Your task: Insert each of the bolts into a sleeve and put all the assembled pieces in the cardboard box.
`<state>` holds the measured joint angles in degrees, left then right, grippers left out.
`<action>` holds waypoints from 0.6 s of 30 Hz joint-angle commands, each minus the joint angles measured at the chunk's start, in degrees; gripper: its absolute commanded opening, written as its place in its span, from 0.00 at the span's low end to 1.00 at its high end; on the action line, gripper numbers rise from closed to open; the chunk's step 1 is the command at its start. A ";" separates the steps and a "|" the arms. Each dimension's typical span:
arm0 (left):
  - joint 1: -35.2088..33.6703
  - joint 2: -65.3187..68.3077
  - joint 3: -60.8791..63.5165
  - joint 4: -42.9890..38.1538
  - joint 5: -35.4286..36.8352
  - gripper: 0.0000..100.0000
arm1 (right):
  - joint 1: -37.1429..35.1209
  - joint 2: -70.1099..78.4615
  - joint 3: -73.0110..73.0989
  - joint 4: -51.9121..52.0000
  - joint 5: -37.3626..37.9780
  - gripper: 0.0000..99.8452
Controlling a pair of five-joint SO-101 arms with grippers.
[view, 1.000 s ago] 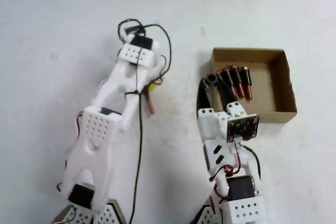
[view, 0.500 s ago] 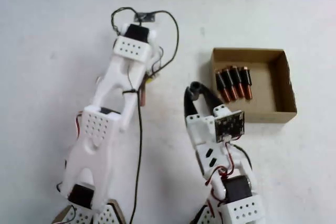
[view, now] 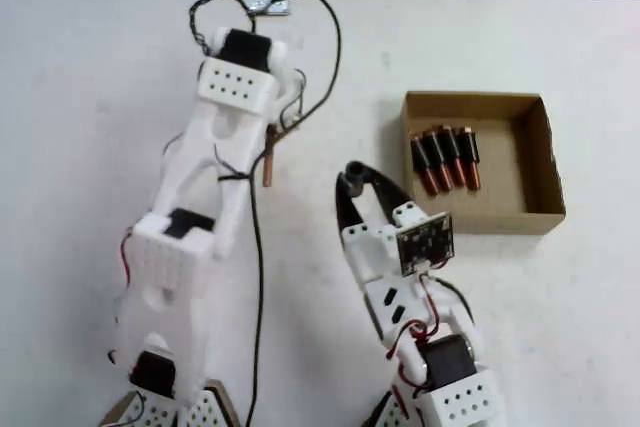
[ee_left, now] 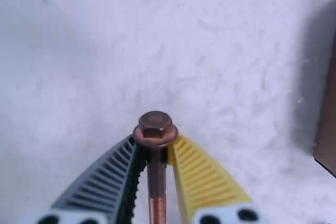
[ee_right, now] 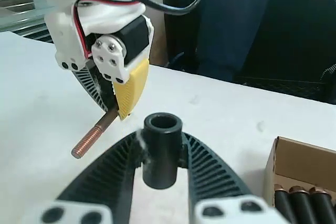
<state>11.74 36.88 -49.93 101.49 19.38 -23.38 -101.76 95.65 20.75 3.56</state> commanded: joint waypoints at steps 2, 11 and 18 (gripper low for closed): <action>0.48 -12.09 2.46 0.44 -0.79 0.02 | -1.71 -1.36 1.23 -0.04 -0.44 0.02; 5.05 -24.13 5.01 0.62 -0.70 0.02 | -3.56 -1.36 1.23 -0.04 -0.44 0.02; 7.52 -34.51 15.12 -3.16 -0.88 0.02 | -4.53 -1.36 1.23 -0.04 -0.44 0.02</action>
<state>18.95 9.80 -36.48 101.49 19.03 -27.43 -101.76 95.65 20.75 3.56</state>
